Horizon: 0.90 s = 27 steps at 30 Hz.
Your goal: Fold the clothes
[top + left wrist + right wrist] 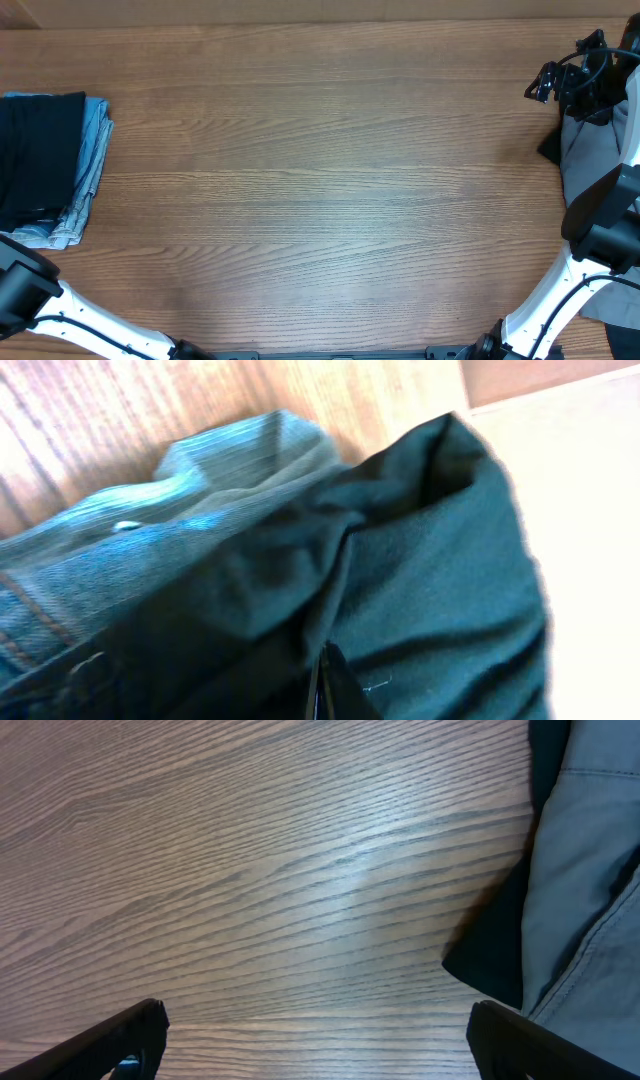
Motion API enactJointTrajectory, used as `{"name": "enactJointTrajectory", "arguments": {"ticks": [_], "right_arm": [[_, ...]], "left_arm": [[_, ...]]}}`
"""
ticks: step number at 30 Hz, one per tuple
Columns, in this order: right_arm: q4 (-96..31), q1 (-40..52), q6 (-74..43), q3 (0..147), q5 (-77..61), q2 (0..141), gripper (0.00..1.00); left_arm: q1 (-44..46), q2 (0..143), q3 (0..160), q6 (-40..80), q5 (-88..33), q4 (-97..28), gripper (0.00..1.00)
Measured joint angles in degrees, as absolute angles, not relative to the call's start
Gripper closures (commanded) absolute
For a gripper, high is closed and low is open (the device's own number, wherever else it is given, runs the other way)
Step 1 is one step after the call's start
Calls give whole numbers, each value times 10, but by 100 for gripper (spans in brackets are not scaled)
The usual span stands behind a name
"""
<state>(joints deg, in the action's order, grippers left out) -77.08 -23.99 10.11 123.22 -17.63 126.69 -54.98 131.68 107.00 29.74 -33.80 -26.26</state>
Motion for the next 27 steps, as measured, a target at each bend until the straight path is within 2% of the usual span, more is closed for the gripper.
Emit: {"name": "enactJointTrajectory", "arguments": {"ticks": [3, 4, 5, 6, 11, 15, 27], "right_arm": [[-771, -240, 101, 1232, -176, 1267, 0], [-771, -240, 101, 1232, -176, 1267, 0], [-771, -240, 101, 1232, -176, 1267, 0], [-771, -240, 101, 1232, -176, 1267, 0], [-771, -240, 101, 1232, -176, 1267, 0], [-771, -240, 101, 1232, -176, 1267, 0], [-771, -240, 101, 1232, -176, 1267, 0]], "left_arm": [[-527, 1259, 1072, 303, -343, -267, 86], [-514, 1234, 1072, 303, -343, -267, 73], [-486, 1190, 1076, 305, -345, -266, 44], [-462, 1161, 1083, 306, -347, -263, 0], [-335, 1112, 1099, 310, -354, -264, 0], [-289, 1117, 1099, 310, -354, -277, 0], [-271, 1117, 1099, 310, -354, -288, 0]]}}
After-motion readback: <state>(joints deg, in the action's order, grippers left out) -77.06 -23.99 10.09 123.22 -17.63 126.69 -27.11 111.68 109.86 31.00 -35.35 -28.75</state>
